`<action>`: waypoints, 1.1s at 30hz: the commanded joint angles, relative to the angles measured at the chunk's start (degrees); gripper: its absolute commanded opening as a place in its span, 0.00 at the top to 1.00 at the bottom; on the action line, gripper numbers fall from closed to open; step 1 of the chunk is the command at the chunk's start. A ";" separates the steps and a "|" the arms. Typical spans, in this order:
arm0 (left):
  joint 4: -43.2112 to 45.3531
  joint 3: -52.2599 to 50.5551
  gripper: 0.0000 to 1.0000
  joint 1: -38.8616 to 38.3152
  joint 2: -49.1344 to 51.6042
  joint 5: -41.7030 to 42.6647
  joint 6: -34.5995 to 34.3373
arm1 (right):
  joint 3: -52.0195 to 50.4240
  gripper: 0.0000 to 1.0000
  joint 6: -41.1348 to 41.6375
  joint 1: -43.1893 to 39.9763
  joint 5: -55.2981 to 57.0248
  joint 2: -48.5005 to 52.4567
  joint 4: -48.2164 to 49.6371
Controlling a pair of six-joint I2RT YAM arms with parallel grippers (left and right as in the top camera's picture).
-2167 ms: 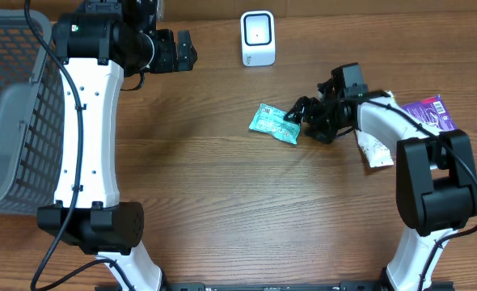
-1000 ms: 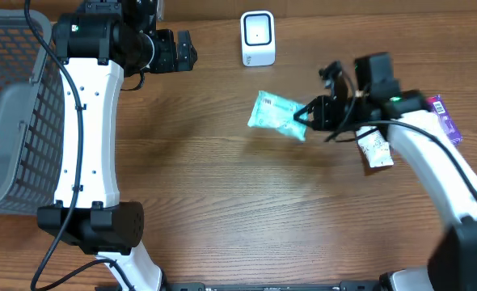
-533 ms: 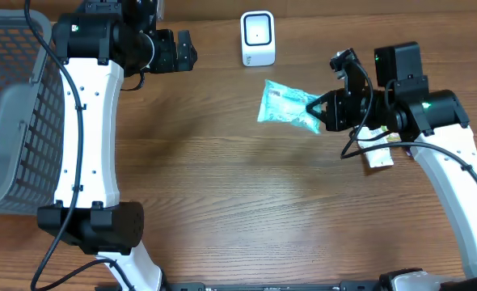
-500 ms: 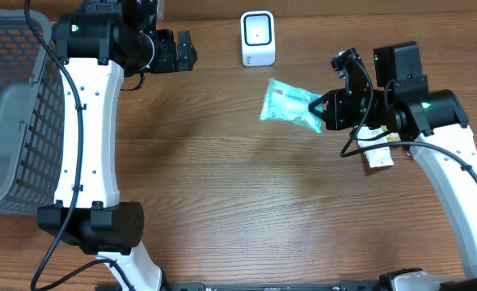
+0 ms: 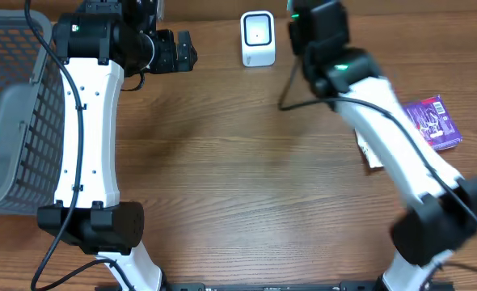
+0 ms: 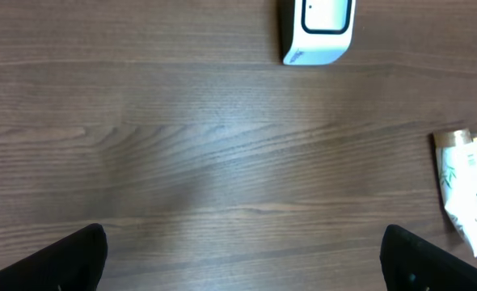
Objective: Scan the item barcode
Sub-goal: 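Hold the teal pouch's barcode against the white scanner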
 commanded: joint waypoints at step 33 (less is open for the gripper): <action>0.02 0.68 0.00 -0.37 -0.15 0.28 0.83 | 0.72 0.96 -66.84 2.73 1.88 22.27 33.46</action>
